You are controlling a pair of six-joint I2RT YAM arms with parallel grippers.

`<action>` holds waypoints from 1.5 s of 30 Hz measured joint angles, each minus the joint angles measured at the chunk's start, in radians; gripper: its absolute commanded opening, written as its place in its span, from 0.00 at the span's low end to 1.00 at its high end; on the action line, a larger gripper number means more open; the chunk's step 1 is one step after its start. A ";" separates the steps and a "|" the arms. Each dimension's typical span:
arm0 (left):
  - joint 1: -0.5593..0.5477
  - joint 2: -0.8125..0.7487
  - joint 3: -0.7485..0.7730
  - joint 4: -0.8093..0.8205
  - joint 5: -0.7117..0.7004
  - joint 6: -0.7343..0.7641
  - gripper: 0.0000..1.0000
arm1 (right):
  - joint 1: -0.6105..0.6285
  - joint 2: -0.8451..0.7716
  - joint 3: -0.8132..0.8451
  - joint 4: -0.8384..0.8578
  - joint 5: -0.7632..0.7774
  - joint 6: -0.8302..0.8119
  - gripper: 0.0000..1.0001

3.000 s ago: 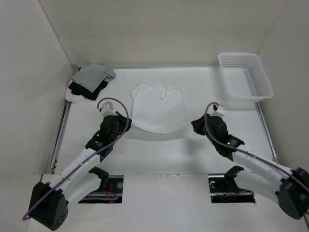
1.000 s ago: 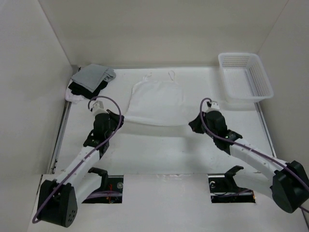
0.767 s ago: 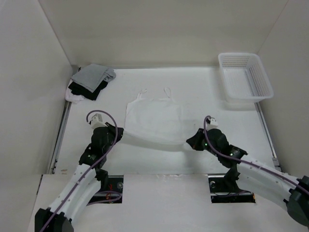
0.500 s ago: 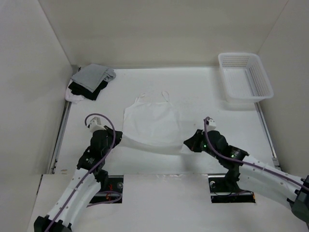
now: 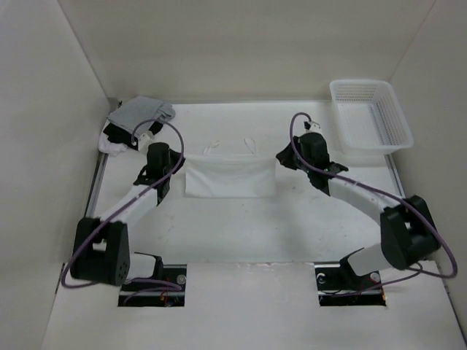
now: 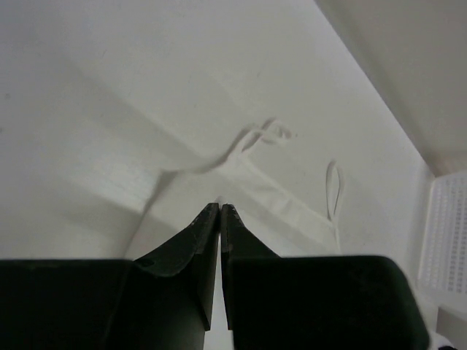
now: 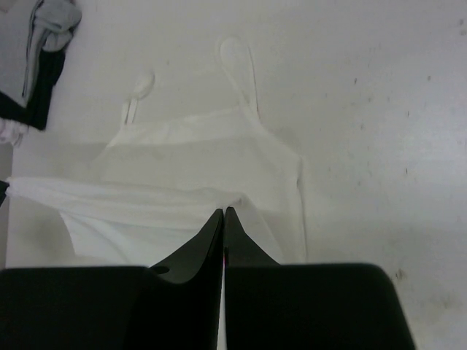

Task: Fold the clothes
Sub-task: Fold the tank top

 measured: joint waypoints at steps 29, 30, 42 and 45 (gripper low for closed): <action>-0.095 0.038 -0.284 0.265 -0.038 -0.002 0.40 | 0.012 0.163 -0.175 0.198 0.010 0.109 0.31; -0.095 0.031 -0.291 0.255 -0.036 -0.002 0.40 | 0.017 0.158 -0.195 0.200 0.011 0.114 0.33; -0.088 0.124 -0.295 0.290 -0.029 -0.014 0.35 | 0.027 0.187 -0.275 0.290 -0.031 0.165 0.34; -0.088 0.137 -0.295 0.306 -0.029 -0.016 0.31 | 0.027 0.203 -0.274 0.313 -0.039 0.177 0.31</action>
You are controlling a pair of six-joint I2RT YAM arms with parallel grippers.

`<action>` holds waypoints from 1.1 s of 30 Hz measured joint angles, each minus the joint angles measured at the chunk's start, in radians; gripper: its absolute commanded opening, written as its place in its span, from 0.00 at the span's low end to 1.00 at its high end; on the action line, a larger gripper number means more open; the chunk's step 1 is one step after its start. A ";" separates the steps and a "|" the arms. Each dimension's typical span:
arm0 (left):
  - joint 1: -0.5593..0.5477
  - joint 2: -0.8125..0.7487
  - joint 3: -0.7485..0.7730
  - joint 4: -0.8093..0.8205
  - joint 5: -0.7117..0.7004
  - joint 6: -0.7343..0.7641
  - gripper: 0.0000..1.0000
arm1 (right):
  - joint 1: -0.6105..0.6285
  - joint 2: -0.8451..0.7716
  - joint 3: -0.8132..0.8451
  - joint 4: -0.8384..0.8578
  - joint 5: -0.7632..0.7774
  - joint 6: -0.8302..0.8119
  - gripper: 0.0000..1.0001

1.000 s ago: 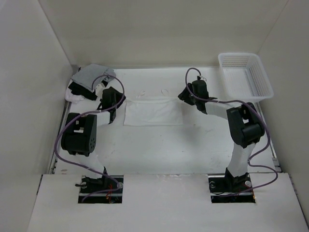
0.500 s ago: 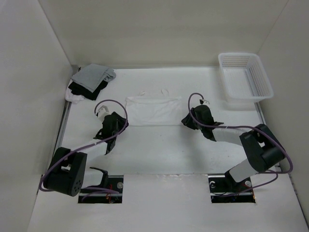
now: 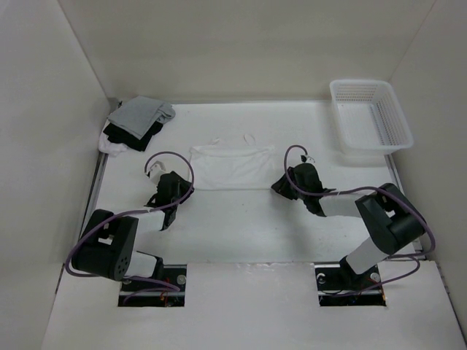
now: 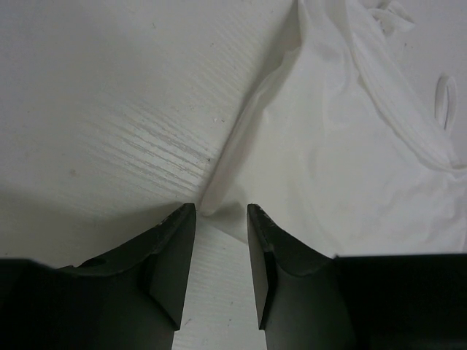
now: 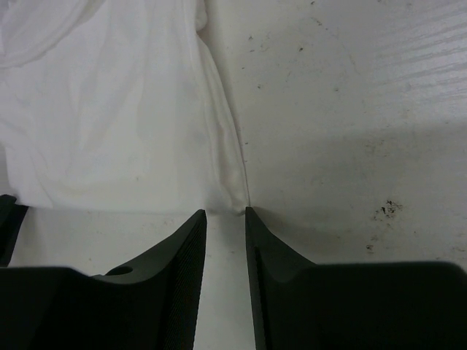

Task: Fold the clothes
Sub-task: Fold the tank top

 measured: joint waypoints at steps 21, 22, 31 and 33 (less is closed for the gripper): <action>0.000 -0.014 -0.002 -0.029 0.011 -0.008 0.02 | 0.000 -0.024 -0.018 0.042 0.030 0.032 0.04; -0.001 -0.045 -0.005 -0.044 0.014 -0.008 0.02 | 0.000 -0.051 -0.027 0.041 0.032 0.029 0.04; -0.105 -0.668 0.032 -0.393 -0.003 0.008 0.01 | 0.169 -0.643 -0.091 -0.243 0.147 -0.032 0.04; -0.142 -0.805 0.086 -0.507 -0.032 0.023 0.01 | 0.248 -0.817 -0.077 -0.367 0.204 -0.042 0.04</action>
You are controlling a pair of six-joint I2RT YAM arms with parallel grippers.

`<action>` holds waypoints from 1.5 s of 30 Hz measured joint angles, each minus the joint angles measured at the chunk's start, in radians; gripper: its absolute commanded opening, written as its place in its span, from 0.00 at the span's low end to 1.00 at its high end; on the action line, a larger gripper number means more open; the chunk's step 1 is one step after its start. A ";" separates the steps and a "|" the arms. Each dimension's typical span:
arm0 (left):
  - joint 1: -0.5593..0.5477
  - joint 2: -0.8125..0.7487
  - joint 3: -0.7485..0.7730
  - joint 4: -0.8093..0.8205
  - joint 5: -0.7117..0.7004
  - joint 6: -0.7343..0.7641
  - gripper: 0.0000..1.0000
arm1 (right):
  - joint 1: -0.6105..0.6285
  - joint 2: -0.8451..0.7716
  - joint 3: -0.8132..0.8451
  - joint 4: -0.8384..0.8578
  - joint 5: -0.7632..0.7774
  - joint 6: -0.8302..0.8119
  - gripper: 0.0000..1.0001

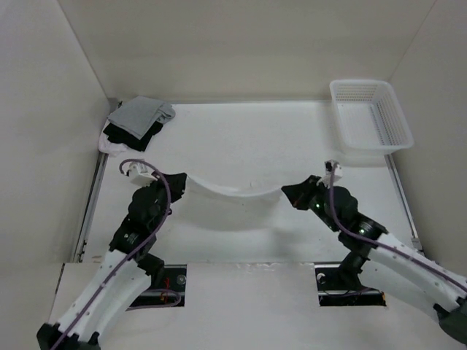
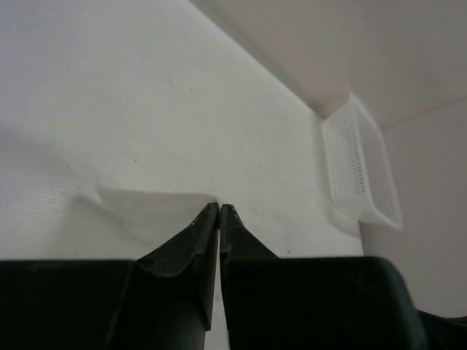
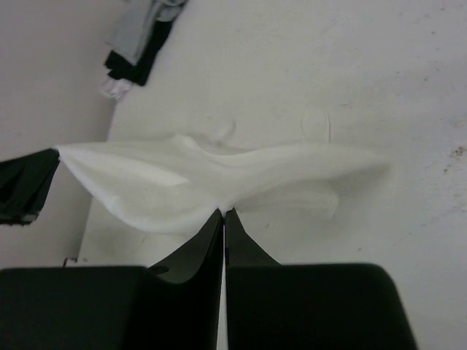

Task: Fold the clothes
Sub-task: Fold the tank top

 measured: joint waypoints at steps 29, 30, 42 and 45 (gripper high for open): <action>0.142 0.883 0.220 0.198 -0.015 0.064 0.03 | -0.324 0.768 0.341 0.031 -0.161 -0.105 0.06; 0.144 0.901 0.245 0.216 -0.008 0.066 0.03 | -0.335 0.788 0.364 0.046 -0.170 -0.108 0.06; 0.118 0.691 0.120 0.340 0.018 0.070 0.05 | -0.354 0.700 0.222 0.162 -0.200 -0.104 0.06; 0.108 0.626 0.040 0.338 0.023 0.061 0.05 | -0.350 0.660 0.146 0.169 -0.201 -0.093 0.06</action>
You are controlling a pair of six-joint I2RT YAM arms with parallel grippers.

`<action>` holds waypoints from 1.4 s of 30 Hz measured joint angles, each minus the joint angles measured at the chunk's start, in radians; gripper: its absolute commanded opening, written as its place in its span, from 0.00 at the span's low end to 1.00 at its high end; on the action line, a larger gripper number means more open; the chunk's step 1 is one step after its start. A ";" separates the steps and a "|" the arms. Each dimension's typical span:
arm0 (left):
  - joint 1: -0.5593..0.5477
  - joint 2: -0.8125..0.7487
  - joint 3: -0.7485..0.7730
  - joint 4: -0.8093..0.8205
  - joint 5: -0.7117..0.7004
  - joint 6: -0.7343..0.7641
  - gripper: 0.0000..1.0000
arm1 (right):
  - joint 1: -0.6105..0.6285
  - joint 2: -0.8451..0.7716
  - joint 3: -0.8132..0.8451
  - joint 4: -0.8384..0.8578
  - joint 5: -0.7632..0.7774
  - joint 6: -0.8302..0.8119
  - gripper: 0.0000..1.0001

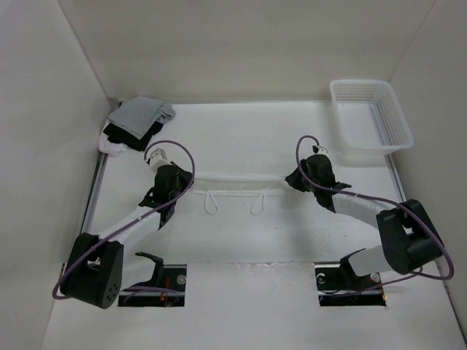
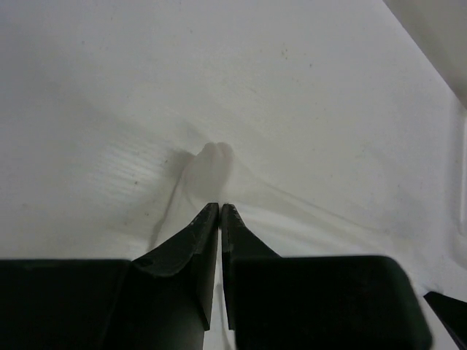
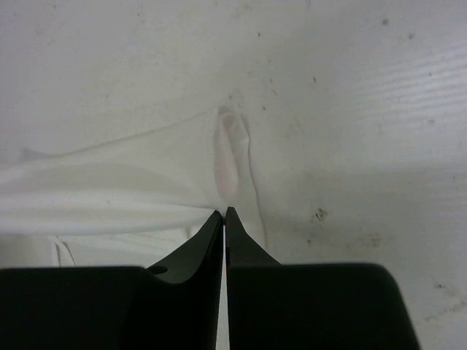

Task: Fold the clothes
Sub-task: Fold the tank top

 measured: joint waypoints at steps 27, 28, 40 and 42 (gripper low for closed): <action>-0.094 -0.367 -0.188 -0.151 -0.047 -0.093 0.29 | 0.211 -0.257 -0.156 -0.073 0.074 0.054 0.10; -0.120 -0.338 -0.159 -0.146 -0.056 -0.093 0.29 | 0.213 -0.235 -0.134 -0.068 0.073 0.049 0.08; -0.167 0.241 -0.040 0.190 -0.049 -0.108 0.24 | 0.129 0.108 0.012 0.077 0.000 0.041 0.06; -0.137 0.259 -0.060 0.229 -0.047 -0.109 0.24 | 0.105 0.111 0.004 0.084 -0.005 0.051 0.06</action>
